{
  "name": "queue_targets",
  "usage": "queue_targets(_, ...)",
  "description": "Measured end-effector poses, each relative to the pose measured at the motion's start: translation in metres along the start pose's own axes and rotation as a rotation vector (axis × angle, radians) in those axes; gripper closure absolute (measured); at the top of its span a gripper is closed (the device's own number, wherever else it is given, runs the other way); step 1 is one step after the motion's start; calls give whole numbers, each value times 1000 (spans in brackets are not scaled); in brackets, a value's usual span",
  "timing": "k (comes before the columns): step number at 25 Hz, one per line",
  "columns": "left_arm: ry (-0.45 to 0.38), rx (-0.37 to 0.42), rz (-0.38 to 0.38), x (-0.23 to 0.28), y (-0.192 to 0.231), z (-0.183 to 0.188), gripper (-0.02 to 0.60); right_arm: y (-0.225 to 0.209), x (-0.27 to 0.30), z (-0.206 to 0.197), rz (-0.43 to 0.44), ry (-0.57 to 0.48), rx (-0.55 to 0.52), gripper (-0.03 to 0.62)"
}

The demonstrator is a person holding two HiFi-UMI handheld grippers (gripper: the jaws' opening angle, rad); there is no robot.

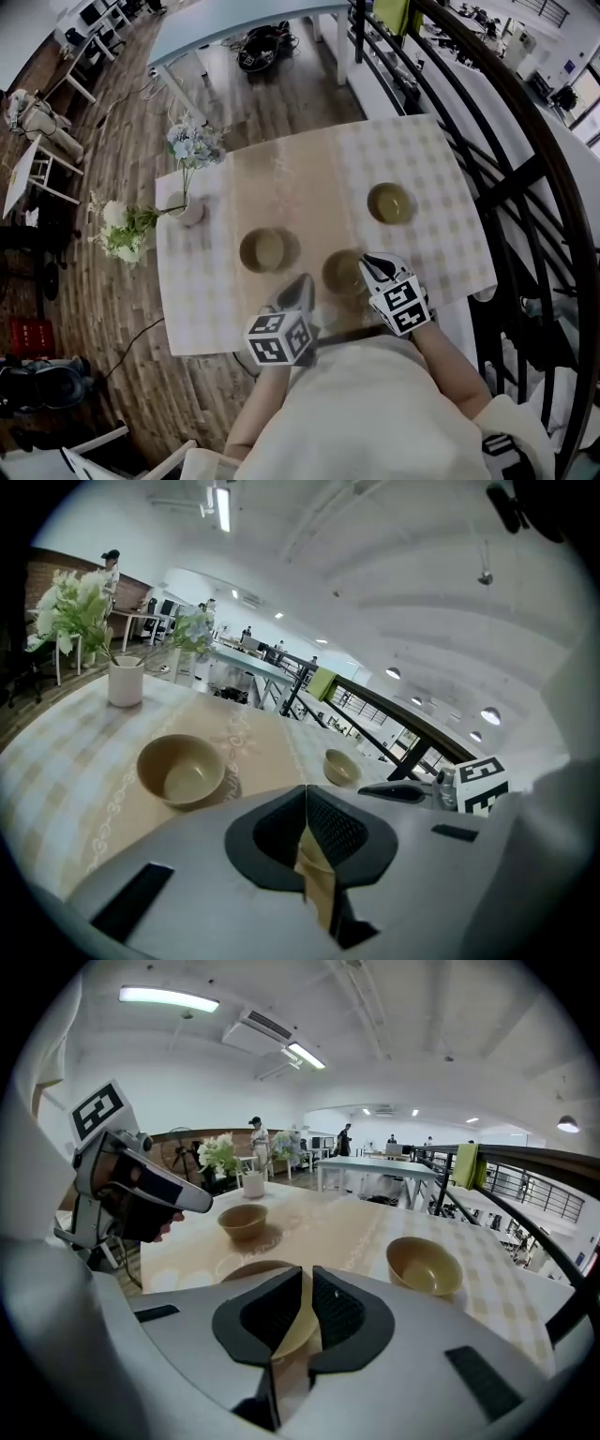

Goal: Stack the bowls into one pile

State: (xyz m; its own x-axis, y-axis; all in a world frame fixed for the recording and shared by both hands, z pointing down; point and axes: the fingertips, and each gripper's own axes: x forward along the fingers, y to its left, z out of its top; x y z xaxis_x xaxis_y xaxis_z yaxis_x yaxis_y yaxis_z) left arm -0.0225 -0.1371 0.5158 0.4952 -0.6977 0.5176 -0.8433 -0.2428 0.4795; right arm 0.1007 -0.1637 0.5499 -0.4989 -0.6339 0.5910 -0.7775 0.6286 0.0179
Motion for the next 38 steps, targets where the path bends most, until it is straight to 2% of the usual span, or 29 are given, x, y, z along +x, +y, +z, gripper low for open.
queue_targets(7, -15, -26, 46, -1, 10, 2, 575, -2, 19, -13, 38, 63, -35, 532)
queue_targets(23, -48, -44, 81, -14, 21, 3, 576, -10, 36, -34, 29, 134, -5, 531)
queue_targets(31, -67, -35, 75, -14, 17, 5, 575, -12, 34, -33, 23, 124, -20, 572)
queue_targets(38, -79, -43, 91, -18, 23, 4, 575, -7, 31, -23, 43, 101, -23, 580)
